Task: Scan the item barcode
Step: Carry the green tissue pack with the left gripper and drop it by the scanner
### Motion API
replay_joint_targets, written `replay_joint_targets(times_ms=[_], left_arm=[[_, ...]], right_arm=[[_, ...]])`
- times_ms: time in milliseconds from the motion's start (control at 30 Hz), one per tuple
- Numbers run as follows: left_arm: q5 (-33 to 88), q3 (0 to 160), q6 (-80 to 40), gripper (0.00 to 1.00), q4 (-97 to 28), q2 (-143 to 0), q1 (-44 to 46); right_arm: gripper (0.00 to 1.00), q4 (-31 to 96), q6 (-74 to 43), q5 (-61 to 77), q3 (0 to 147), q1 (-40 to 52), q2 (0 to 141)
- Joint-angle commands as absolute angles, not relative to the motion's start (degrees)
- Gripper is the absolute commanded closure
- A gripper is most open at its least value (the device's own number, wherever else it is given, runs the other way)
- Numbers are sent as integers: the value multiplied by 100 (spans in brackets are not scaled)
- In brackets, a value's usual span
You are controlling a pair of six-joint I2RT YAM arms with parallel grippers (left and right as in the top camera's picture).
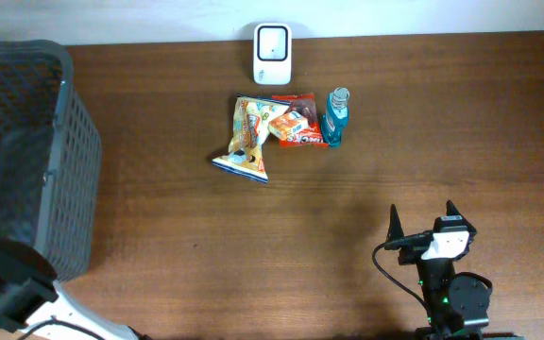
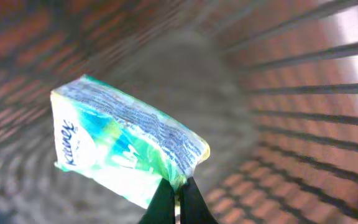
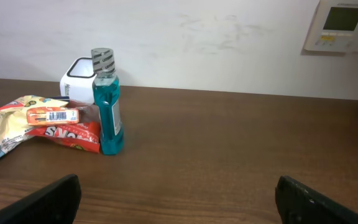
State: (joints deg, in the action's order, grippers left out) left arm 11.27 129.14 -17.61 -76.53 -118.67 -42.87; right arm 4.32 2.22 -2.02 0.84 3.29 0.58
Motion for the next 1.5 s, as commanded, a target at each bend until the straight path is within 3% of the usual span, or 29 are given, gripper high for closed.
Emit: replay_joint_targets(times_ms=[0, 267, 500, 700, 867, 900, 967, 1033, 1200, 1400, 1467], left_arm=[[2296, 13657, -1612, 100, -7428, -11076, -3922], [2423, 13708, -1350, 100, -6943, -10416, -1293], [1048, 13155, -1310, 100, -6912, -11461, 1374], [1020, 13148, -1310, 100, -6139, -12993, 2447], [958, 13148, -1315, 100, -5752, -13747, 2700], [956, 13148, -1315, 92, -5745, -13893, 2731], [958, 13146, -1315, 57, -5771, -13990, 2738], [961, 13148, -1315, 35, -5789, -13970, 2735], [958, 13576, -1317, 30, -6379, -13454, 2670], [954, 13657, -1319, 0, -6908, -12162, 2099], [954, 13657, -1317, 1, -7212, -11861, 1747]], right_arm=[[2, 454, 257, -211, 32, 292, 21], [2, 454, 257, -211, 32, 292, 21], [2, 454, 257, -211, 32, 292, 21], [2, 454, 259, -211, 32, 292, 21], [2, 454, 257, -211, 32, 292, 21], [2, 454, 257, -211, 32, 292, 21], [2, 454, 257, -211, 32, 292, 21], [2, 451, 257, -211, 32, 292, 21], [2, 454, 257, -211, 32, 292, 21], [1, 454, 257, -211, 32, 292, 21], [2, 454, 257, -211, 32, 292, 21]])
